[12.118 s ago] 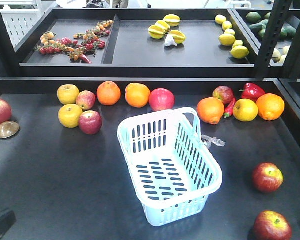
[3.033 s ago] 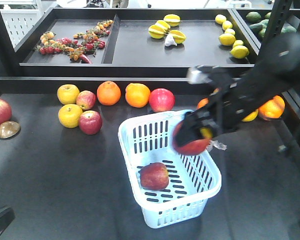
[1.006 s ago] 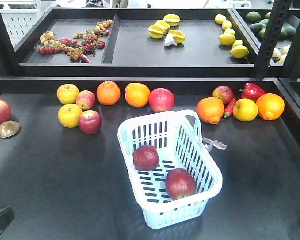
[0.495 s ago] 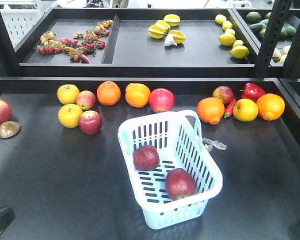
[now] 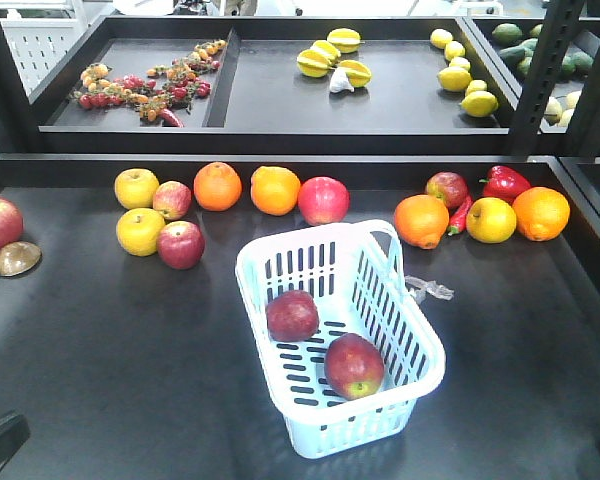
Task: Pick three apples into basket with both arms
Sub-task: 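Reach the right gripper down to a third red apple and grasp it, then lift the apple and carry it over the basket with the right gripper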
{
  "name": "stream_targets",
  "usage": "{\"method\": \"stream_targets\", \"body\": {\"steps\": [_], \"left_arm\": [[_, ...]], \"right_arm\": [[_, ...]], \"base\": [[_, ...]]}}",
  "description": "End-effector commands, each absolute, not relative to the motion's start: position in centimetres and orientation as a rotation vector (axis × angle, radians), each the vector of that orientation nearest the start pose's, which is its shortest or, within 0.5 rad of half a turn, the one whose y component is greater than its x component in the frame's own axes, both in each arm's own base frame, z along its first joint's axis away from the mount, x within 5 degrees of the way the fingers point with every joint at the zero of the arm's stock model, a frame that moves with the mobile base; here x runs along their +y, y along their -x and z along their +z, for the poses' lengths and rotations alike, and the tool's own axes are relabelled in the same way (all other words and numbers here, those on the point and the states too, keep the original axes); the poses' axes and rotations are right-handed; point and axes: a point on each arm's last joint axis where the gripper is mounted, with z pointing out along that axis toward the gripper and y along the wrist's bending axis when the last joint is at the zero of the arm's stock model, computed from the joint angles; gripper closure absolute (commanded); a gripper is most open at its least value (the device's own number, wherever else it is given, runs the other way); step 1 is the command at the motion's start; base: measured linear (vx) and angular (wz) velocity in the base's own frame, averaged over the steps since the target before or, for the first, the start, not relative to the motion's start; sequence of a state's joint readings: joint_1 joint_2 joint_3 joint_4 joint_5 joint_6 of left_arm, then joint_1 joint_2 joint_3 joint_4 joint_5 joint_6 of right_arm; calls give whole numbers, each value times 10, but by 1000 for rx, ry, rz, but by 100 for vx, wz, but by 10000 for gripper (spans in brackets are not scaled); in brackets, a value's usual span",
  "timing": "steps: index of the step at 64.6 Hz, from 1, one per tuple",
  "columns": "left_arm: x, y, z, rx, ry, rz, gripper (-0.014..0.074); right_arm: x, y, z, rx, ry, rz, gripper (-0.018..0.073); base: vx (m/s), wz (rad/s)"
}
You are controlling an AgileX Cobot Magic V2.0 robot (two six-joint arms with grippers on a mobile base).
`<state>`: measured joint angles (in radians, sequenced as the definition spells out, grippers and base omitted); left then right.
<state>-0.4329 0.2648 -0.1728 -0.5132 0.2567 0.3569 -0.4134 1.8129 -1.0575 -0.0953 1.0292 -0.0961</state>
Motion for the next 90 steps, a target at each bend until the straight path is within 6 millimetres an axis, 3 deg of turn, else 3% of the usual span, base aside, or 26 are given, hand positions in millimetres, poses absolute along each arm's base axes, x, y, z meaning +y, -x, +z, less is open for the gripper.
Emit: {"method": "stream_targets", "body": {"steps": [1, 53, 68, 78, 90], "left_arm": [[-41, -67, 246, 1733, -302, -531, 603], [-41, -67, 246, 1733, -302, -531, 603], [-41, -67, 246, 1733, -302, -531, 603], [-41, -67, 246, 1733, -302, -531, 603], [-41, -67, 246, 1733, -302, -531, 603]], "right_arm": [[-134, -281, 168, 3195, -426, -118, -110], [-144, -295, 117, 3255, -431, -147, -92], [-146, -297, 112, 3256, -399, -169, -76], [-146, -297, 111, 3255, -399, -168, -13], [-144, -297, 112, 3253, -413, -144, 143]], "base": [[0, 0], [0, 0], [0, 0], [0, 0], [0, 0]]}}
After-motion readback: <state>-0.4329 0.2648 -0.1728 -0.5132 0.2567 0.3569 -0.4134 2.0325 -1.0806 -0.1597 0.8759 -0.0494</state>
